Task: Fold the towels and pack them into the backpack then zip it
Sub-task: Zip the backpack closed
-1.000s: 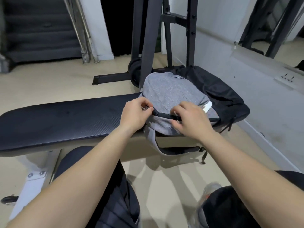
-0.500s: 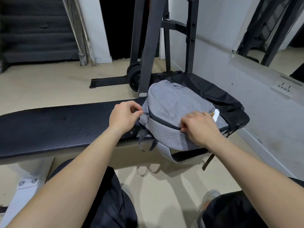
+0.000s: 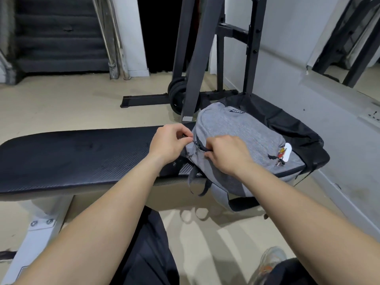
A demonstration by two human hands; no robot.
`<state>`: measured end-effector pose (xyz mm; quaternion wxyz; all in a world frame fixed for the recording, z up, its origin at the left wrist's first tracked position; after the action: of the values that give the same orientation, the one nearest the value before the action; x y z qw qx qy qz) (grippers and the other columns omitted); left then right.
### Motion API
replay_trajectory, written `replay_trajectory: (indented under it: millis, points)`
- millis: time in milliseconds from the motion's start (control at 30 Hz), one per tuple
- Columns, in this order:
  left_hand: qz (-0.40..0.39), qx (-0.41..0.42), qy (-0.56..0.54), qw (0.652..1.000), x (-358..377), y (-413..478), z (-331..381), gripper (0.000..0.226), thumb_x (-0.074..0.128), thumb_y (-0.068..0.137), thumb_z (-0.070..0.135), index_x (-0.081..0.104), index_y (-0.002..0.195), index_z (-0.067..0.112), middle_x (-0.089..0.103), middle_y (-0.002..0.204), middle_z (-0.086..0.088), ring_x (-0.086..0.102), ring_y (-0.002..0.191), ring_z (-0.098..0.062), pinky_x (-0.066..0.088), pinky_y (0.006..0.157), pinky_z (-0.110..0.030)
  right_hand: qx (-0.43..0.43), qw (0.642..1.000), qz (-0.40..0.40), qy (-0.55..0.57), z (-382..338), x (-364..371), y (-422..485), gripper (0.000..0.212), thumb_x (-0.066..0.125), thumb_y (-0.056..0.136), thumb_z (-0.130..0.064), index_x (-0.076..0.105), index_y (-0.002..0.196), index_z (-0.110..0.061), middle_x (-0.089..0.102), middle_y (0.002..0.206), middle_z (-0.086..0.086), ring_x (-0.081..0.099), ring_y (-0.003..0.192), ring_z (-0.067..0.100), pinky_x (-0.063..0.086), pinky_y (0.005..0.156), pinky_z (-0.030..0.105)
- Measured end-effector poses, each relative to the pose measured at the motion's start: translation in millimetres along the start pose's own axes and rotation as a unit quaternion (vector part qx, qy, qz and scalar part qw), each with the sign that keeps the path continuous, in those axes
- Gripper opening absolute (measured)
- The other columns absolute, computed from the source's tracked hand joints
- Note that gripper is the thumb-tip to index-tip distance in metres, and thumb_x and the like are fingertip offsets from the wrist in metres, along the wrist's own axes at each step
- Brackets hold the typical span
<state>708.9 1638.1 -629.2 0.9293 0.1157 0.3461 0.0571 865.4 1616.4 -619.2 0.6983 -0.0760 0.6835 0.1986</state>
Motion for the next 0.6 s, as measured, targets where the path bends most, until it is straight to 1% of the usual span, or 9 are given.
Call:
replay_trajectory:
  millis: [133,233,300,333,400,467,500,533,600]
  points:
    - [0.005,-0.025,0.026,0.999,-2.0,28.3,-18.2,0.016,0.073,0.088,0.027,0.066,0.081,0.040,0.069,0.092,0.016,0.064,0.093,-0.010,0.053,0.081,-0.035,-0.010,0.999,-0.044,0.010,5.8,3.1,-11.3,0.017,0.059,0.096,-0.040,0.049,0.087,-0.030,0.069,0.101,-0.002,0.063,0.099,0.027,0.035,0.080,0.035]
    - [-0.001,-0.036,0.036,0.999,1.4,49.4,-30.9,0.013,0.072,0.090,0.028,0.066,0.083,0.038,0.068,0.092,0.014,0.064,0.093,-0.012,0.050,0.078,-0.031,-0.013,0.993,-0.117,-0.011,8.7,9.7,-15.9,0.019,0.062,0.093,-0.045,0.053,0.087,-0.030,0.068,0.103,-0.002,0.062,0.102,0.027,0.033,0.077,0.031]
    - [-0.024,-0.038,0.027,0.999,11.2,58.1,-39.0,0.015,0.071,0.091,0.025,0.066,0.082,0.037,0.066,0.086,0.014,0.064,0.088,-0.012,0.053,0.081,-0.034,-0.015,0.986,-0.163,-0.026,8.6,10.7,-9.5,0.027,0.063,0.088,-0.054,0.058,0.085,-0.028,0.067,0.099,-0.002,0.062,0.098,0.026,0.038,0.072,0.031]
    - [-0.033,-0.038,0.004,0.999,16.4,61.4,-43.2,0.018,0.071,0.091,0.022,0.066,0.081,0.036,0.067,0.084,0.012,0.065,0.085,-0.014,0.055,0.083,-0.037,-0.011,0.986,-0.164,-0.026,6.0,6.5,-2.2,0.033,0.061,0.086,-0.060,0.058,0.080,-0.028,0.065,0.094,-0.003,0.062,0.095,0.025,0.040,0.071,0.032]
    - [-0.038,-0.034,-0.044,0.998,20.4,67.5,-49.2,0.019,0.071,0.090,0.016,0.069,0.081,0.032,0.070,0.080,0.007,0.065,0.077,-0.015,0.057,0.083,-0.041,-0.004,0.996,-0.089,-0.006,-2.3,-8.4,24.6,0.037,0.056,0.086,-0.065,0.059,0.082,-0.029,0.064,0.093,-0.004,0.062,0.096,0.024,0.044,0.072,0.034]
    - [-0.044,-0.027,-0.065,0.997,20.9,74.4,-51.8,0.014,0.073,0.089,0.015,0.072,0.084,0.029,0.071,0.083,0.006,0.063,0.078,-0.016,0.056,0.082,-0.041,0.002,1.000,0.000,-0.016,-13.1,-19.0,53.4,0.040,0.055,0.086,-0.064,0.062,0.104,-0.029,0.063,0.110,-0.001,0.057,0.110,0.025,0.045,0.083,0.038]
    - [-0.043,-0.023,-0.072,0.996,19.6,78.0,-52.6,0.015,0.073,0.089,0.016,0.072,0.085,0.030,0.071,0.086,0.005,0.064,0.082,-0.017,0.056,0.080,-0.039,0.011,0.999,0.003,-0.036,-17.7,-16.4,65.1,0.048,0.057,0.086,-0.065,0.062,0.114,-0.026,0.061,0.117,0.002,0.055,0.116,0.027,0.044,0.087,0.041]
    - [-0.037,-0.019,-0.078,0.996,17.3,81.9,-53.5,0.017,0.074,0.089,0.016,0.072,0.083,0.032,0.072,0.087,0.005,0.064,0.083,-0.018,0.056,0.079,-0.037,0.024,0.998,-0.014,-0.054,-19.3,-9.3,74.9,0.051,0.058,0.086,-0.065,0.062,0.116,-0.024,0.061,0.120,0.004,0.054,0.117,0.028,0.043,0.088,0.042]
    - [-0.020,-0.013,-0.077,0.997,14.6,89.7,-56.7,0.020,0.074,0.088,0.016,0.070,0.081,0.034,0.072,0.088,0.006,0.064,0.083,-0.015,0.053,0.078,-0.031,0.046,0.995,-0.047,-0.070,-18.3,6.5,84.7,0.041,0.057,0.092,-0.058,0.066,0.107,-0.021,0.065,0.115,0.009,0.058,0.112,0.032,0.039,0.080,0.039]
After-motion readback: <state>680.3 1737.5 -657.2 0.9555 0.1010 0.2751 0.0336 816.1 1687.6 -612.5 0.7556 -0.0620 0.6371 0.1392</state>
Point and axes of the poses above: each hand's wrist, its own y-axis towards the middle knuckle, its own x-axis out of the palm, z = x × y, the point moved 9 cm from there along y, towards the middle knuckle
